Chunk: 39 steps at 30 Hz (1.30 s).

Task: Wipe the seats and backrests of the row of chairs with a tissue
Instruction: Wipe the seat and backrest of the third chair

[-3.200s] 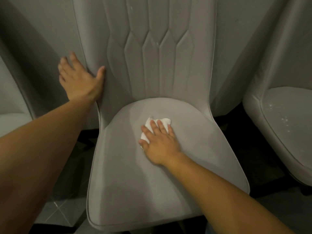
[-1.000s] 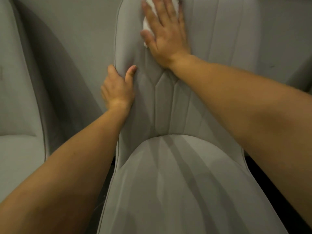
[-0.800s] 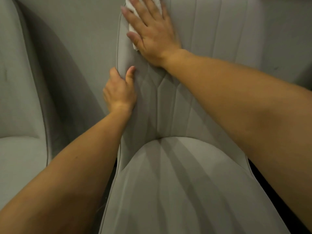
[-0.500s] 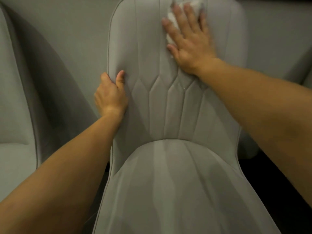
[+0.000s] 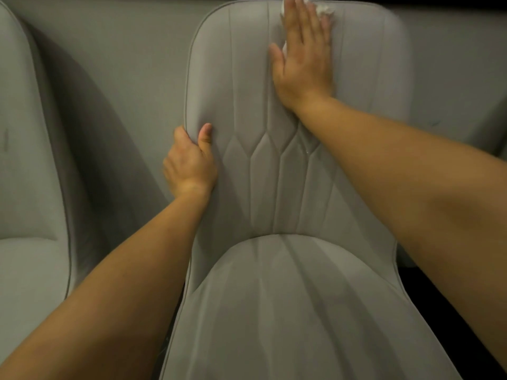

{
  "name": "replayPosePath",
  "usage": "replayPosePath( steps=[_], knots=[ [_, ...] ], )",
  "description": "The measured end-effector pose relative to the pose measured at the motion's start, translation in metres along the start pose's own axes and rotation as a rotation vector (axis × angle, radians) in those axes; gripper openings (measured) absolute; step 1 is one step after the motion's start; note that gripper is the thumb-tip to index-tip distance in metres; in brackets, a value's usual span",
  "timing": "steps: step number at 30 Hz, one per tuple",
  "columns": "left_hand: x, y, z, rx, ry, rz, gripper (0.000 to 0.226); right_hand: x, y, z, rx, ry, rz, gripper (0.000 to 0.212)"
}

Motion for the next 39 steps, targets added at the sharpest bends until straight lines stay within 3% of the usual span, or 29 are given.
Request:
replayPosePath(
  steps=[8,13,20,24,28,31,36,39],
  knots=[
    [0.001,0.000,0.000,0.009,0.003,0.003,0.055,0.000,-0.003,-0.032,0.061,0.213,0.073,0.072],
    [0.002,-0.001,0.000,0.007,0.004,0.002,0.054,0.001,-0.013,-0.030,0.015,0.156,0.084,0.065],
    [0.001,-0.002,0.002,0.010,0.002,-0.006,0.055,0.031,0.077,-0.008,-0.330,0.167,-0.133,0.045],
    [0.001,-0.001,0.000,0.010,0.005,-0.008,0.056,0.080,0.175,-0.008,-0.400,0.195,0.023,0.050],
    [0.001,0.000,0.000,0.018,0.010,-0.006,0.055,0.119,0.228,-0.022,-0.381,0.324,0.251,0.074],
    [0.001,0.001,0.000,0.009,-0.001,-0.004,0.053,0.120,0.220,-0.028,-0.372,0.378,0.258,0.081],
    [0.001,0.000,0.001,0.000,-0.015,-0.017,0.054,0.075,0.124,-0.033,-0.008,0.268,0.137,0.089],
    [0.001,0.000,0.000,0.007,-0.020,-0.024,0.054,0.038,0.053,-0.017,0.005,0.173,0.099,0.083]
  ],
)
Point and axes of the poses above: each hand's wrist, its own y-axis away from the middle knuckle, its own x-axis out of the palm, z = x × y, the point moved 8 cm from there along -y, towards the middle knuckle, and after that the axes turned 10 degrees about z, right-handed, at the moved point
